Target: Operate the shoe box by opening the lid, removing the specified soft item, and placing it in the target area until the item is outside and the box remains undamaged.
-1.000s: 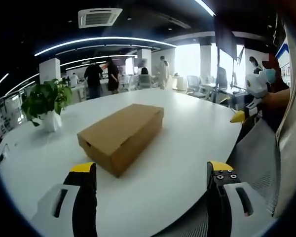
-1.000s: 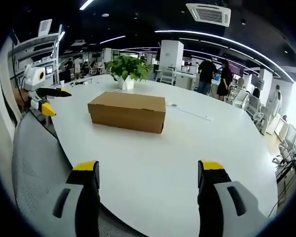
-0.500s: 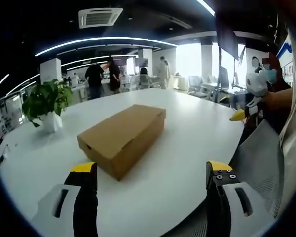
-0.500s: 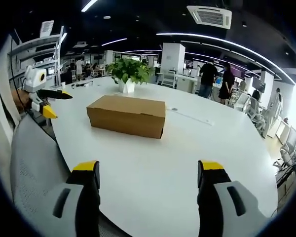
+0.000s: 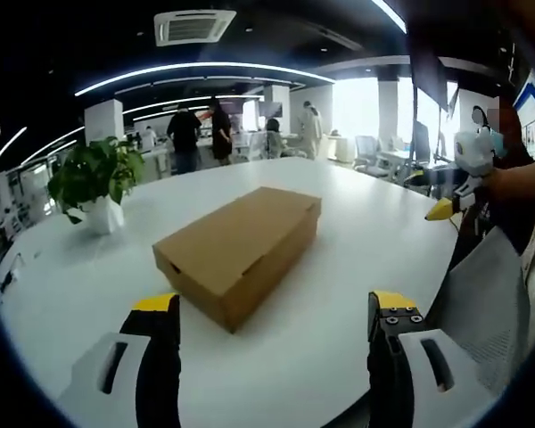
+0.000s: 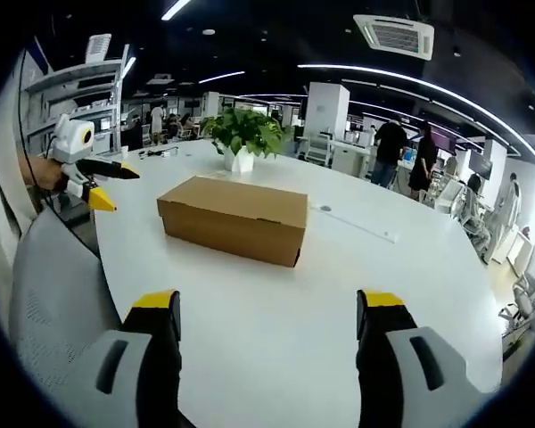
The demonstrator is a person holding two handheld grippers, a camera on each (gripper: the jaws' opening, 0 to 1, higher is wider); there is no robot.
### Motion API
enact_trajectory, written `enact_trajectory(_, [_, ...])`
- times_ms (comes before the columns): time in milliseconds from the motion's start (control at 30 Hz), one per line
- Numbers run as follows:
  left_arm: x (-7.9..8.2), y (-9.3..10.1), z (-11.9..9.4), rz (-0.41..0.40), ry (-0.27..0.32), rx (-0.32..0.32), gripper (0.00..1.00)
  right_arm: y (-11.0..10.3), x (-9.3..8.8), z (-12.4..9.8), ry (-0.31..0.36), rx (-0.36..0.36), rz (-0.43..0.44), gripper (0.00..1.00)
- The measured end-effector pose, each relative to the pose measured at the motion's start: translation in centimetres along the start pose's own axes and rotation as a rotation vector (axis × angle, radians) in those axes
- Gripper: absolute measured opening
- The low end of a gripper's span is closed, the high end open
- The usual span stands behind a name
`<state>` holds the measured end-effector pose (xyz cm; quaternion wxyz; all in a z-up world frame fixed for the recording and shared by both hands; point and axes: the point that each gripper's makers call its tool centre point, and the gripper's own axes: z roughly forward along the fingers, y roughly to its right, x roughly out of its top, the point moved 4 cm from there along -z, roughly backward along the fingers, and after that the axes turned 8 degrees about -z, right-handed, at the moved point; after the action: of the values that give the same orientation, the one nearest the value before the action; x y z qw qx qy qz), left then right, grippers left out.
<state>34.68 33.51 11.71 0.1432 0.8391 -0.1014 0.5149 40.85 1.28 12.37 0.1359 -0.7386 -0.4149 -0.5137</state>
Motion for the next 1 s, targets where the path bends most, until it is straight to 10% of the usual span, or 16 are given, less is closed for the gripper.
enact_trajectory(1000, [0.9, -2.9, 3.1, -0.040, -0.012, 0.097, 0.83, 2.3, 1.6, 7.5, 0.026, 0.145, -0.059, 0.74])
